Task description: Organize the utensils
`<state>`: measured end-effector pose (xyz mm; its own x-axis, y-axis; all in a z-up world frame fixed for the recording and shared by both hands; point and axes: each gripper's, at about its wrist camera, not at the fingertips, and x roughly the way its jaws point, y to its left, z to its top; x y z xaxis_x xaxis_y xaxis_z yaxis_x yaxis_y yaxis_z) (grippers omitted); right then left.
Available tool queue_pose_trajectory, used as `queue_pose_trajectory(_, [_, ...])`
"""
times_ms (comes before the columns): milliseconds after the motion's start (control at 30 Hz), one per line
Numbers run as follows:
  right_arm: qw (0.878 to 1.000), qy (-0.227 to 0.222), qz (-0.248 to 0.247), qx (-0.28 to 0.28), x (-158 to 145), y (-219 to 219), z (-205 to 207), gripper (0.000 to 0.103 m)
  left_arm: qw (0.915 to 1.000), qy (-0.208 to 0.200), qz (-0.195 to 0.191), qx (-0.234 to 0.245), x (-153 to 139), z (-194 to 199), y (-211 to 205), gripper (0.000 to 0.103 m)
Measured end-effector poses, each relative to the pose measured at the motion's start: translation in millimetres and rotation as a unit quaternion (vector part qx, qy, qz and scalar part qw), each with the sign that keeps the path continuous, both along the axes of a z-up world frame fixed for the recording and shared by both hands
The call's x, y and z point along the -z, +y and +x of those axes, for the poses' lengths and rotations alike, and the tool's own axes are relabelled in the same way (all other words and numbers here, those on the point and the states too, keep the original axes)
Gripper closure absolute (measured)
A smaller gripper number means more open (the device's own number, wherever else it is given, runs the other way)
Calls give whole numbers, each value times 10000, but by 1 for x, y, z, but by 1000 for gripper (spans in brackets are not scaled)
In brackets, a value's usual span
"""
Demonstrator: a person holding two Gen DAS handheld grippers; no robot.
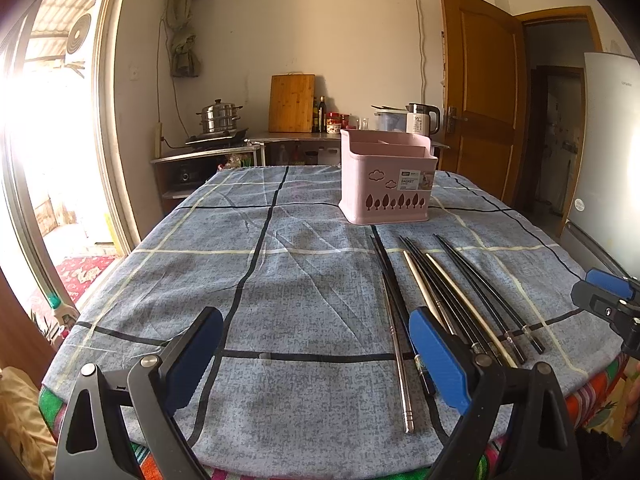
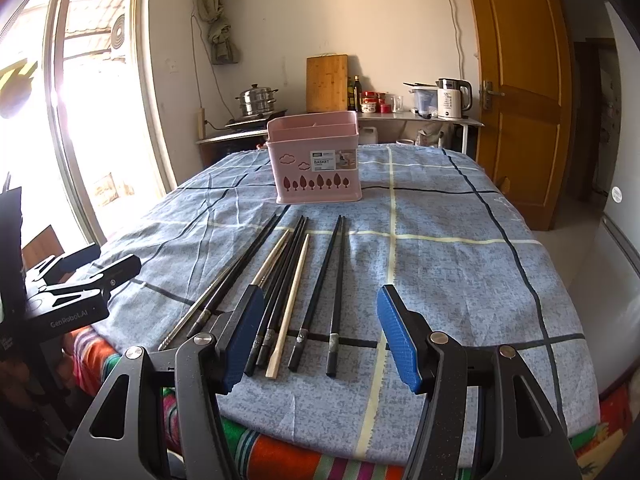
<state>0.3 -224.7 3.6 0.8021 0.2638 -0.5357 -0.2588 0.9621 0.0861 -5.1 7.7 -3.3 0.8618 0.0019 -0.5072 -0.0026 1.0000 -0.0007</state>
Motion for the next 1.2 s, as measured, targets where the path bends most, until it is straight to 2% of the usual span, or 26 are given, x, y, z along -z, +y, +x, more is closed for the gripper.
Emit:
queue_pose_trajectory(800, [9997,47,162,179,-9,-11,-5,43,9995,33,63,322,-11,-3,-18,8])
queue_pose_trajectory(1200, [9997,75,134,188,-10,-13,-3,43,9988,71,-246,415,-15,1,-13,8])
